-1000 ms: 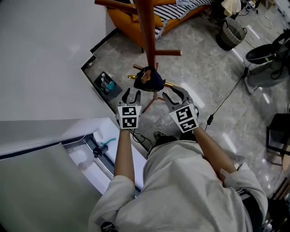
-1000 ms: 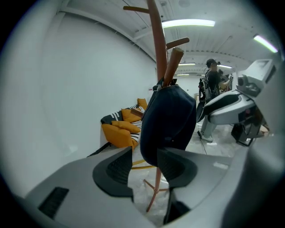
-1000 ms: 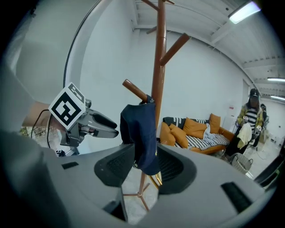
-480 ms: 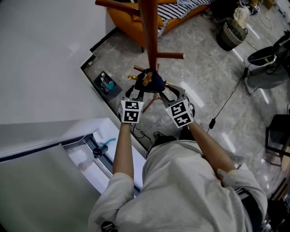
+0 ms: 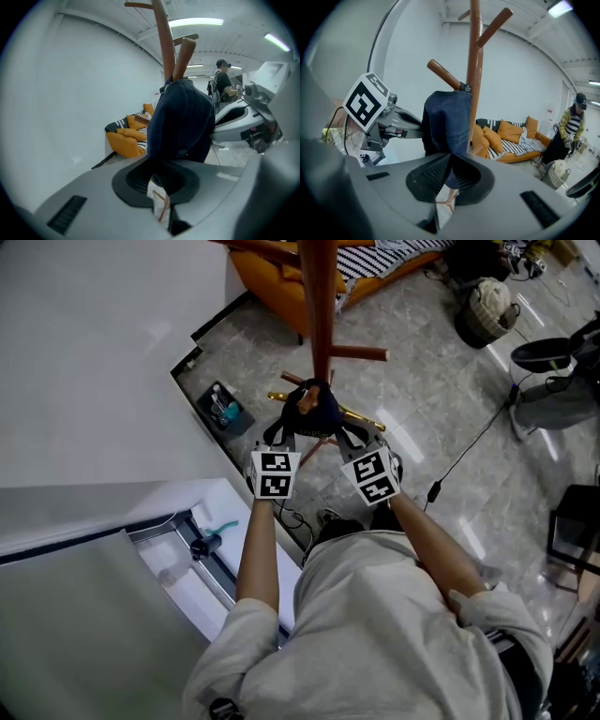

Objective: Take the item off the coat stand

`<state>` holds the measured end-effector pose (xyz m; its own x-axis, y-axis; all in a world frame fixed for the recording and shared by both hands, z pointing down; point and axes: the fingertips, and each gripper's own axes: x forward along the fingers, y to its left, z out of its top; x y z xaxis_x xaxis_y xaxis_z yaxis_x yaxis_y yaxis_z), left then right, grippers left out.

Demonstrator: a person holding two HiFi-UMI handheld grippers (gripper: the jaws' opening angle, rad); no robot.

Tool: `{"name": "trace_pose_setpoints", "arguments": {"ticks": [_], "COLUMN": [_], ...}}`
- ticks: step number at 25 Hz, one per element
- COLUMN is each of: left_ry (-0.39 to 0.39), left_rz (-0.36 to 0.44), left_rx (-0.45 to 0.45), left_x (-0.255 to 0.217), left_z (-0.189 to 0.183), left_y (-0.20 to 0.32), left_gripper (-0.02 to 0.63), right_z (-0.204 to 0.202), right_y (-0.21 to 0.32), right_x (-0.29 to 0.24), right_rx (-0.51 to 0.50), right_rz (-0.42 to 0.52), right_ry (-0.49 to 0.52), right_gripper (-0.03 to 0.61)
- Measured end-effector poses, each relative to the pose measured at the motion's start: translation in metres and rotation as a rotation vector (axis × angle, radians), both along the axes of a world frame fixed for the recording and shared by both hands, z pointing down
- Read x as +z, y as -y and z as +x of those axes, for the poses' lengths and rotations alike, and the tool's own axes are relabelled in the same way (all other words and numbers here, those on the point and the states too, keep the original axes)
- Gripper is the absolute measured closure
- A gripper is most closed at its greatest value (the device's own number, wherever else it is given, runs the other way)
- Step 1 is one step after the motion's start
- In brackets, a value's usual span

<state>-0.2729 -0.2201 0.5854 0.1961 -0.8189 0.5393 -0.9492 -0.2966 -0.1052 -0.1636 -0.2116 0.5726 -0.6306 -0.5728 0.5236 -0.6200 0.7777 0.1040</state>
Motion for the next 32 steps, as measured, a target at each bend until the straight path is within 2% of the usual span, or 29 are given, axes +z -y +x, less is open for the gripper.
{"name": "trace_pose_setpoints", "arguments": {"ticks": [14,25,32], "left_ry": [0.004,0.043,0.043], "left_rz": [0.064,0.121,0.15], "left_rx": [-0.029,-0.065,-0.089], "left_x": [-0.02,-0.054,-0.076], "left_z": [-0.004,-0.002,-0.001], "left_y": [-0.026,-0.043,-0.056], "left_gripper": [0.589,0.589,0.589], "right_z": [-0.006,-0.007,-0.01], "right_y": [-0.023,-0.037,-0.047], "right_x": [-0.017,-0.048,-0.068], "right_rx": [-0.034,-0.09,-0.135], "right_rz": [0.068,0.111,0.143], "right_ry": [0.022,0.049,0.075], "right_gripper": [0.565,0.565,0.565]}}
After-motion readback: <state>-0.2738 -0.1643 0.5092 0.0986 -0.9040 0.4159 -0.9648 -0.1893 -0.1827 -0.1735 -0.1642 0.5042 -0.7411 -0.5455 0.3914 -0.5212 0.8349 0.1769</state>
